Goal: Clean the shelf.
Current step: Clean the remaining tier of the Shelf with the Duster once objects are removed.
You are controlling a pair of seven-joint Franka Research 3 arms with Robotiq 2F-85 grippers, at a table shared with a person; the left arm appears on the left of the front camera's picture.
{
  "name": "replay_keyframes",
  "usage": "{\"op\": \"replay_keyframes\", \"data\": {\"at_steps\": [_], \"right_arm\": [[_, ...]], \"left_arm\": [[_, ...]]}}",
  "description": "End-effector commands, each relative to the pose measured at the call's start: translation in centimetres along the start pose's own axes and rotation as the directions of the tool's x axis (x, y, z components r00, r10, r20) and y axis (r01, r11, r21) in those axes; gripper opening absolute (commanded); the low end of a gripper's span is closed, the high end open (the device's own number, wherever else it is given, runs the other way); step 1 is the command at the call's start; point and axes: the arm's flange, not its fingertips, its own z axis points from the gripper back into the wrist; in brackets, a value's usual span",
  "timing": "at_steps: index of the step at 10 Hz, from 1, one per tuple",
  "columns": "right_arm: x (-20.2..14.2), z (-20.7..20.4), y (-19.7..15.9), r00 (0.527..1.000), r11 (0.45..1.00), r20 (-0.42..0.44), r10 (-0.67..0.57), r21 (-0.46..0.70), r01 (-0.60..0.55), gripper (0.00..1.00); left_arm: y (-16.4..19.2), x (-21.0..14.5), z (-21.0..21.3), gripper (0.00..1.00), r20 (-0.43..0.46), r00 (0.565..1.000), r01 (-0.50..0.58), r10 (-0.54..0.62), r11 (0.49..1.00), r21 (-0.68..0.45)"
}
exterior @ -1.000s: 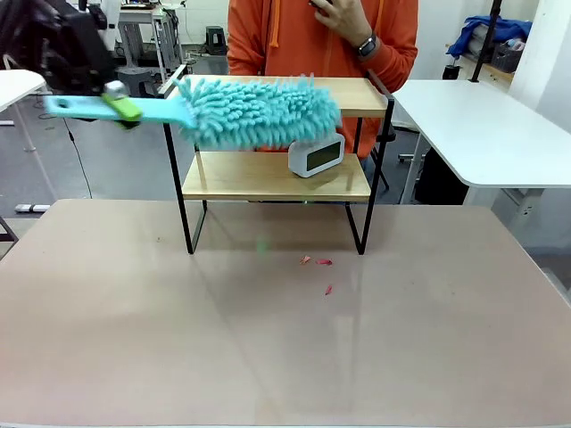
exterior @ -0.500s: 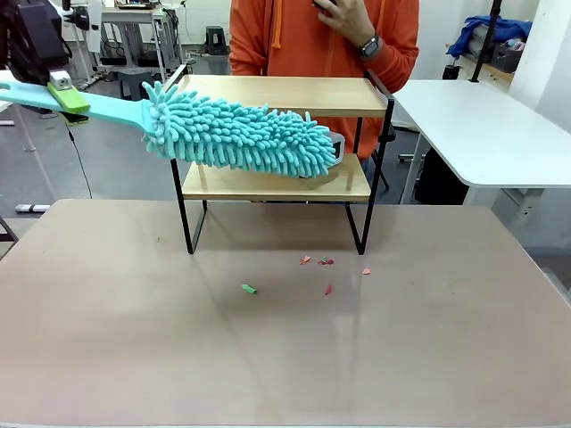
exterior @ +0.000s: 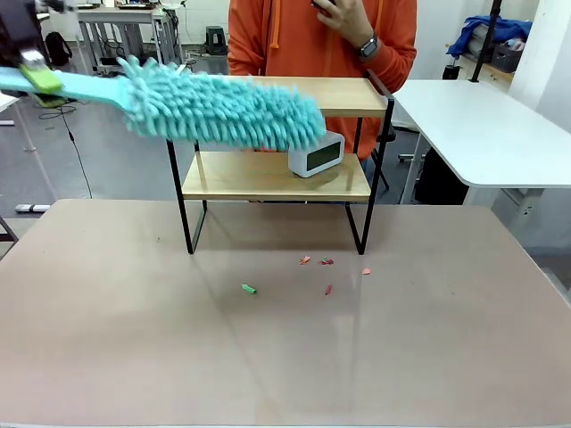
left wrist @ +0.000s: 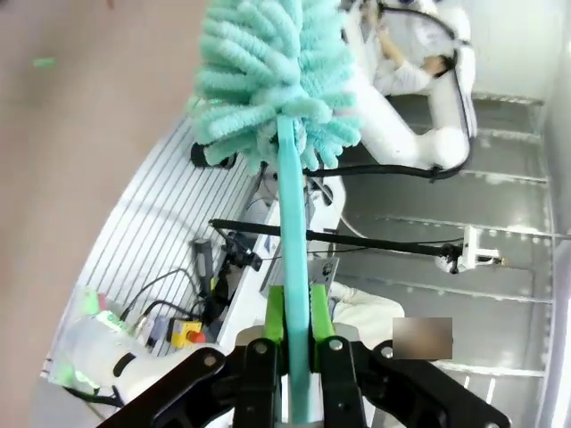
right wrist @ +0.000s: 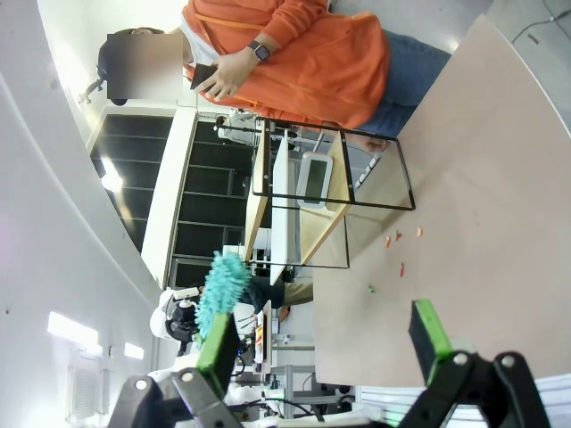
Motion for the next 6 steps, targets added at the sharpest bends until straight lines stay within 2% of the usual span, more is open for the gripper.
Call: {"op": "replay_keyframes", "data": {"at_steps": [1, 2, 3, 4, 5, 6], "right_arm": [[0.1, 0.1, 0.2, 1.0, 0.999, 0.018, 0.024, 0.024, -0.025, 1.0], [0.1, 0.1, 0.2, 1.0, 0.999, 0.018, 0.024, 0.024, -0.025, 1.0], [0.1, 0.1, 0.2, 1.0, 0.999, 0.018, 0.024, 0.024, -0.025, 1.0], [0.1, 0.1, 0.2, 1.0, 0.999, 0.018, 0.024, 0.024, -0.025, 1.0], [0.1, 0.1, 0.2, 1.0, 0.999, 0.018, 0.024, 0.024, -0.025, 1.0], [0.1, 0.1, 0.2, 1.0, 0.999, 0.018, 0.024, 0.024, -0.025, 1.0]], "left_arm": [[-0.7, -5.3, 4.5, 0.0, 0.14, 0.988, 0.09, -0.073, 0.989, -0.12], [0.5, -8.5, 6.8, 0.0, 0.262, 0.962, 0.126, -0.074, 0.974, -0.186], [2.3, -11.0, 8.5, 0.0, 0.378, 0.926, 0.125, -0.022, 0.96, -0.251], [4.6, -12.8, 9.4, 0.0, 0.561, 0.821, 0.076, 0.103, 0.955, -0.287], [6.7, -13.9, 9.5, 0.0, 0.684, 0.699, 0.033, 0.21, 0.945, -0.325], [8.8, -15.1, 9.8, 0.0, 0.737, 0.612, -0.005, 0.287, 0.933, -0.359]]}}
